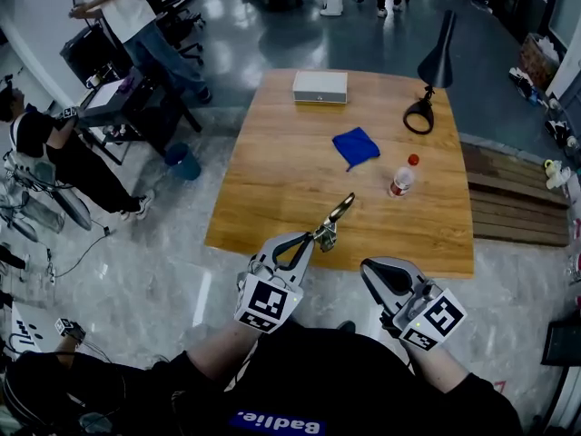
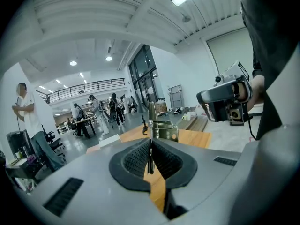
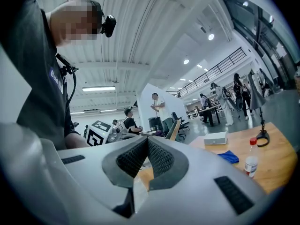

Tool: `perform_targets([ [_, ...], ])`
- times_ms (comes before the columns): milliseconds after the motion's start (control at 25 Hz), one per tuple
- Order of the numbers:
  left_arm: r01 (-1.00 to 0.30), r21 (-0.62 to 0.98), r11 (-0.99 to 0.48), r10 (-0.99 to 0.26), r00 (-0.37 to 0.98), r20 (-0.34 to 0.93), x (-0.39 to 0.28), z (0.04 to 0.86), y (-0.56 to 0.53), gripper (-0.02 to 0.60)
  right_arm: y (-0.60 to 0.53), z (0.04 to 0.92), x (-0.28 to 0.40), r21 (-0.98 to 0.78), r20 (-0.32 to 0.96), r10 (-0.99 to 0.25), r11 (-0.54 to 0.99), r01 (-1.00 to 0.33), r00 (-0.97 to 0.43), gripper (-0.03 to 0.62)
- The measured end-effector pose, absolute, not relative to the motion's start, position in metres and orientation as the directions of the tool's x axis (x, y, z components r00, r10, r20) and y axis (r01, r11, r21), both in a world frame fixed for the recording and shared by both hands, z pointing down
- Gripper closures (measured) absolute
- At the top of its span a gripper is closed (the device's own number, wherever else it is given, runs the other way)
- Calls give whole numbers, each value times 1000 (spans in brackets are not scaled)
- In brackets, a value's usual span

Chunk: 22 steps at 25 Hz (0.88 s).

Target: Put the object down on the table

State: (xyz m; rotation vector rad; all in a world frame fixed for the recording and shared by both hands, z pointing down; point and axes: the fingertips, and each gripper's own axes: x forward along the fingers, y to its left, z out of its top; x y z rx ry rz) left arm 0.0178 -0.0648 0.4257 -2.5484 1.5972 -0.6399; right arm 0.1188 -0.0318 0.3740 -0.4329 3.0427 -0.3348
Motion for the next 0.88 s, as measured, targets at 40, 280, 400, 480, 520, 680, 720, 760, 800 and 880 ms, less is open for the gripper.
perform_targets([
  [40,-843,-284,-458,-874,366,320,16,431,-68,560,-33,374,118,-220,-18,-281,938,-270,-960,589],
  [280,-782,-376,-497,-855,367,367,-1,458,-94,560,-42,378,105,-221,2,-318,924,-311,-948,589],
  [400,-736,-418,-533,-836,381,395,-13,471,-106,560,-47,378,92,-229,9,-348,912,-341,-937,589],
  [480,-695,-454,-557,-822,388,416,-18,483,-115,560,-51,381,84,-232,21,-362,905,-357,-932,589],
  [520,-672,-475,-568,-817,388,427,-20,489,-120,560,-53,382,80,-233,26,-370,901,-366,-929,589],
  [680,-589,-534,-607,-791,383,477,-33,521,-137,560,-59,387,66,-251,44,-402,882,-399,-915,589],
  [720,-574,-539,-617,-784,381,491,-37,530,-140,560,-59,388,64,-256,48,-409,877,-407,-911,589],
  [760,-559,-544,-626,-776,378,505,-40,540,-144,560,-59,390,62,-259,55,-416,872,-415,-908,589],
  [800,-542,-551,-635,-769,375,518,-43,550,-148,560,-60,392,61,-261,63,-424,867,-425,-904,589],
  [880,-503,-564,-654,-753,368,545,-46,569,-156,560,-61,394,61,-263,78,-440,856,-445,-894,589],
])
